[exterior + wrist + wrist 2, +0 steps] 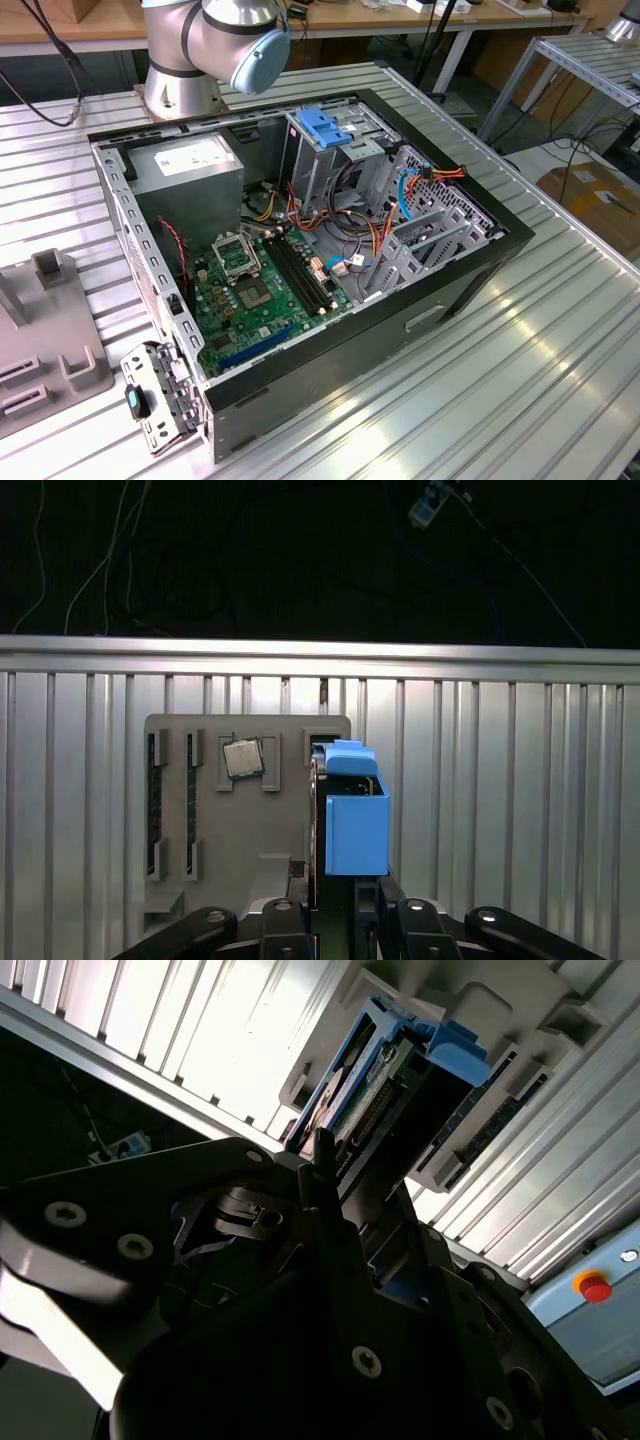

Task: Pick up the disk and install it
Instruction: 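Pick up the disk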

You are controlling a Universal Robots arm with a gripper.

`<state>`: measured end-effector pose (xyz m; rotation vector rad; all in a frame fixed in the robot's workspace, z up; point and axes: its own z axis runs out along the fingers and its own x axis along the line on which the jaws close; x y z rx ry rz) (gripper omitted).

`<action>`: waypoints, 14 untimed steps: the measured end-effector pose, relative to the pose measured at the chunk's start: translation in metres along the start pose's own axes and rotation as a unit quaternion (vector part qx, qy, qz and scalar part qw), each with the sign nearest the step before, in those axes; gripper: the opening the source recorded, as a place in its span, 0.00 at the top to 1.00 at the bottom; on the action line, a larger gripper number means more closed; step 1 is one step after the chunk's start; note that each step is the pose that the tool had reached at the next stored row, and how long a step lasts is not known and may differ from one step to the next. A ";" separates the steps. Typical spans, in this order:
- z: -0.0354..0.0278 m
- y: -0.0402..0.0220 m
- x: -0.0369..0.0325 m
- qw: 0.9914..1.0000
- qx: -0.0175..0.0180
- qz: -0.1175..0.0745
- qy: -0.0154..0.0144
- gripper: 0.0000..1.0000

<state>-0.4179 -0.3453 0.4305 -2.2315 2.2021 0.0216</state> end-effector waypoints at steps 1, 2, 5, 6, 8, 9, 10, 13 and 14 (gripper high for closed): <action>-0.0002 0.0000 0.0000 1.000 0.000 0.000 0.000 0.65; -0.0004 0.0000 0.0000 1.000 0.000 0.000 0.000 0.65; -0.0004 0.0000 0.0000 1.000 0.000 0.000 0.000 0.65; -0.0004 0.0000 0.0000 1.000 0.000 0.000 0.000 0.65; -0.0007 0.0000 0.0000 1.000 0.000 0.000 0.000 0.65; -0.0011 0.0000 0.0000 1.000 0.000 0.000 0.000 0.65; -0.0014 0.0000 0.0000 1.000 0.000 0.000 0.000 0.65; -0.0037 0.0000 0.0000 1.000 0.000 0.000 0.000 0.65; -0.0048 0.0000 -0.0001 1.000 0.000 0.000 0.000 0.65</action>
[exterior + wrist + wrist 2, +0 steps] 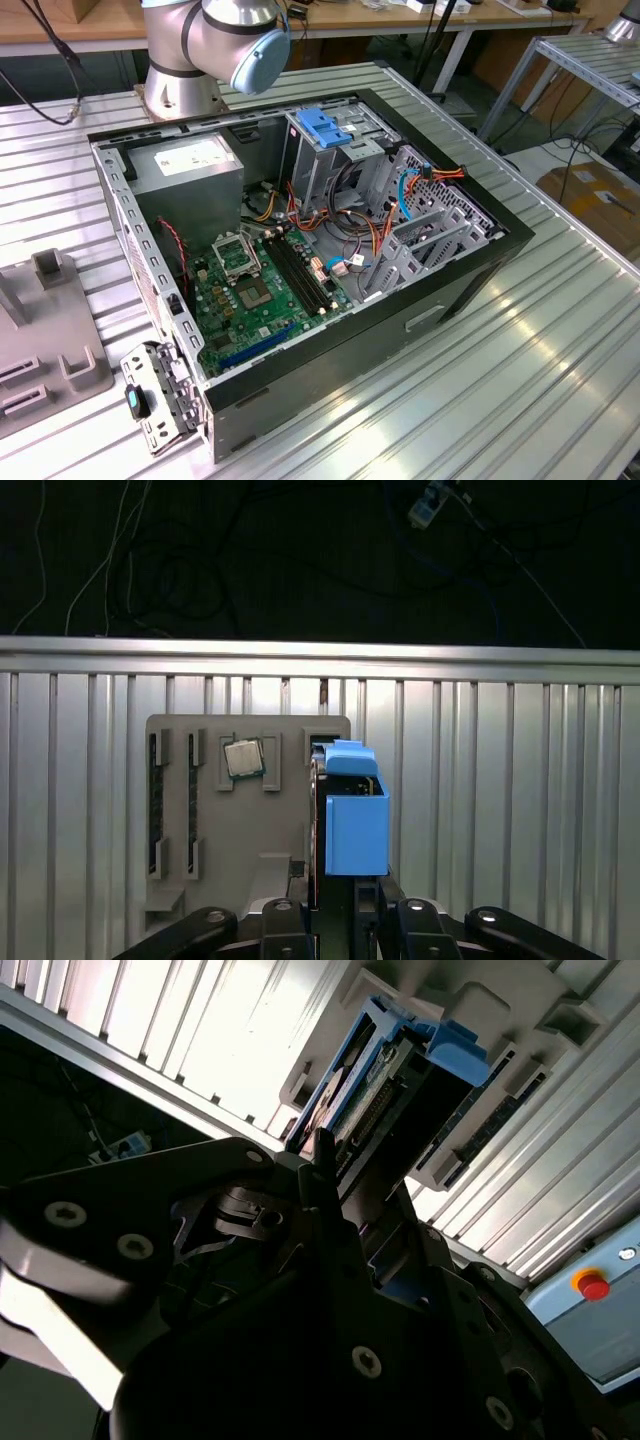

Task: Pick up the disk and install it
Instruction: 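Pick up the disk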

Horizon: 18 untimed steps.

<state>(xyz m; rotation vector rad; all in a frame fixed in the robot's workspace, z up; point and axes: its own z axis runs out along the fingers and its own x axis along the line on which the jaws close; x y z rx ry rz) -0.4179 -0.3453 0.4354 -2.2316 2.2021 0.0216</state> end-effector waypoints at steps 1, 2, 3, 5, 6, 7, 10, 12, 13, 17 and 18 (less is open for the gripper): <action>-0.0013 0.0000 0.0000 1.000 0.000 0.000 0.000 0.65; -0.0026 0.0000 0.0000 1.000 0.000 0.000 0.000 0.65; -0.0039 0.0000 -0.0001 1.000 0.000 0.000 0.000 0.65; -0.0073 0.0000 -0.0001 1.000 0.000 0.000 0.000 0.65; -0.0084 0.0000 -0.0001 1.000 0.000 0.000 0.000 0.65; -0.0092 0.0001 -0.0001 1.000 0.000 0.000 0.000 0.65; -0.0099 0.0000 -0.0001 1.000 0.000 0.000 0.000 0.65; -0.0105 0.0000 -0.0001 1.000 0.000 0.000 0.000 0.65; -0.0106 0.0000 -0.0002 1.000 0.000 0.000 0.000 0.65; -0.0107 0.0001 -0.0001 1.000 0.000 0.000 0.000 0.65; -0.0107 0.0001 -0.0002 1.000 0.000 0.000 0.000 0.65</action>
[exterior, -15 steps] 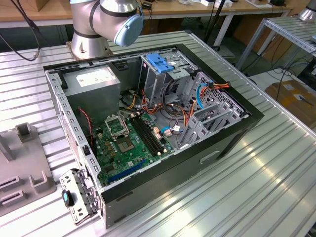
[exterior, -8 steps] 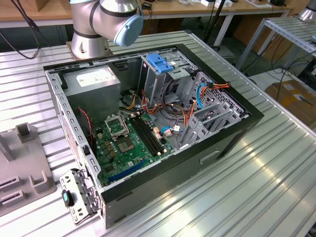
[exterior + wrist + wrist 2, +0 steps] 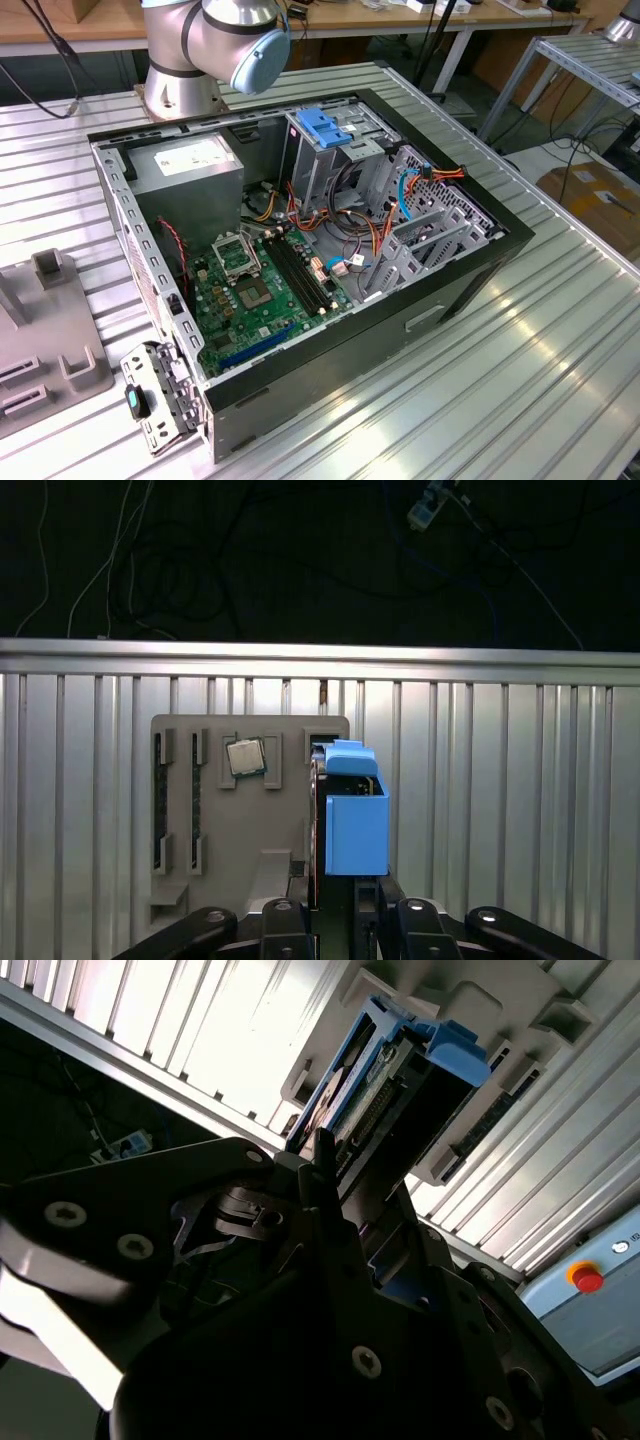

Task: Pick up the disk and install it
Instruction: 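Pick up the disk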

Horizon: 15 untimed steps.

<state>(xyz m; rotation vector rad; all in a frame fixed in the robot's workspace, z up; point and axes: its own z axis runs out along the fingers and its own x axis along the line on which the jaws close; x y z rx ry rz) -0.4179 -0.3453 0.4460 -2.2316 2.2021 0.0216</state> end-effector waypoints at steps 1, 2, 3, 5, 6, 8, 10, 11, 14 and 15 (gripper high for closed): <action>0.0000 0.0000 0.0000 1.000 0.000 0.000 0.000 0.65; 0.0000 0.0000 0.0000 1.000 0.000 0.000 0.000 0.65; -0.0007 0.0000 0.0000 1.000 0.000 0.000 0.000 0.65; -0.0029 0.0000 -0.0001 1.000 0.000 0.000 0.000 0.65; -0.0048 -0.0001 -0.0002 1.000 0.000 0.000 0.000 0.65; -0.0089 0.0000 -0.0005 1.000 0.000 0.000 0.000 0.65; -0.0143 0.0001 -0.0006 1.000 0.000 0.000 0.000 0.65; -0.0170 0.0001 -0.0007 1.000 0.000 0.000 0.000 0.65; -0.0323 0.0001 -0.0009 1.000 0.000 0.000 0.000 0.65; -0.0349 0.0002 -0.0010 1.000 0.000 0.000 0.000 0.65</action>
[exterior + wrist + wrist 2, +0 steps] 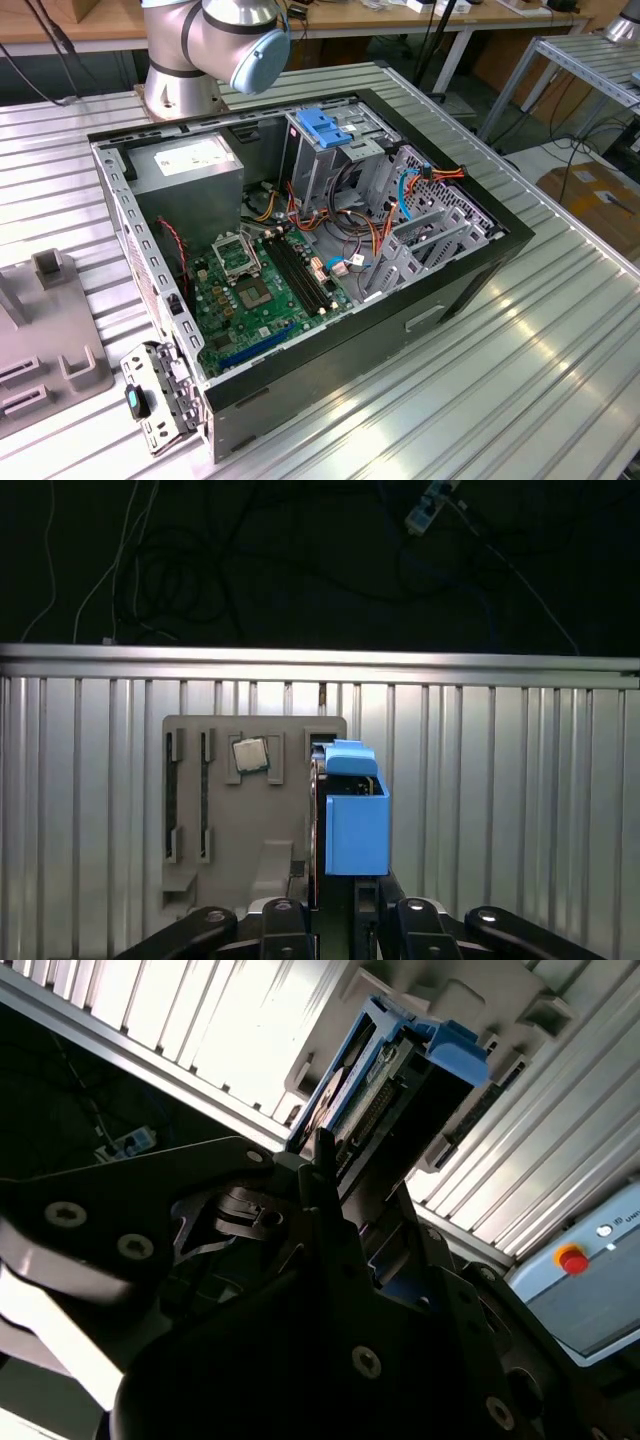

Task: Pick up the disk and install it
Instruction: 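Pick up the disk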

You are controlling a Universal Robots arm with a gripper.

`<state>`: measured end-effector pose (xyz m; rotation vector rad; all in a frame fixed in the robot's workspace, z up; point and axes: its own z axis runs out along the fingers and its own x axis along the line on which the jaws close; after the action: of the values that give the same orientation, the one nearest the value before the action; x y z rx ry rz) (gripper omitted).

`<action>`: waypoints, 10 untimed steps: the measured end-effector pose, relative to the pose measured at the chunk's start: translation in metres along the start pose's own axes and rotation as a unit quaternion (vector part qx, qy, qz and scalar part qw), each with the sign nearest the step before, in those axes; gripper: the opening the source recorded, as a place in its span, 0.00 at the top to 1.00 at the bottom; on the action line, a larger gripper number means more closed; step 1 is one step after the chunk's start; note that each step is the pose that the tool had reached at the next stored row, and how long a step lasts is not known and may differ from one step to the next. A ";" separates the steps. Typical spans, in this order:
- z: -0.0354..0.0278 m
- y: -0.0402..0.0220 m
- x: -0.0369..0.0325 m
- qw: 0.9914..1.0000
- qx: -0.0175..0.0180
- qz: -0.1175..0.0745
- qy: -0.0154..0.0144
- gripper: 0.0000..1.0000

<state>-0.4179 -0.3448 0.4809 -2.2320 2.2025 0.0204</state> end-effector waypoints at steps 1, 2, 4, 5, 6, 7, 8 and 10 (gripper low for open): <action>-0.0029 0.0000 -0.0001 1.000 0.000 0.000 0.000 0.65; -0.0052 0.0000 -0.0001 1.000 0.000 0.000 0.000 0.65; -0.0086 0.0000 -0.0002 1.000 0.000 0.000 0.000 0.65; -0.0118 0.0000 -0.0002 1.000 0.000 0.000 0.000 0.65; -0.0127 0.0000 -0.0002 1.000 0.000 0.000 0.000 0.65; -0.0128 0.0000 -0.0002 1.000 0.000 0.000 0.000 0.65; -0.0128 0.0001 -0.0002 1.000 0.000 0.000 0.000 0.65; -0.0130 0.0000 -0.0002 1.000 0.000 0.000 0.000 0.65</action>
<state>-0.4179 -0.3447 0.4940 -2.2322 2.2027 0.0203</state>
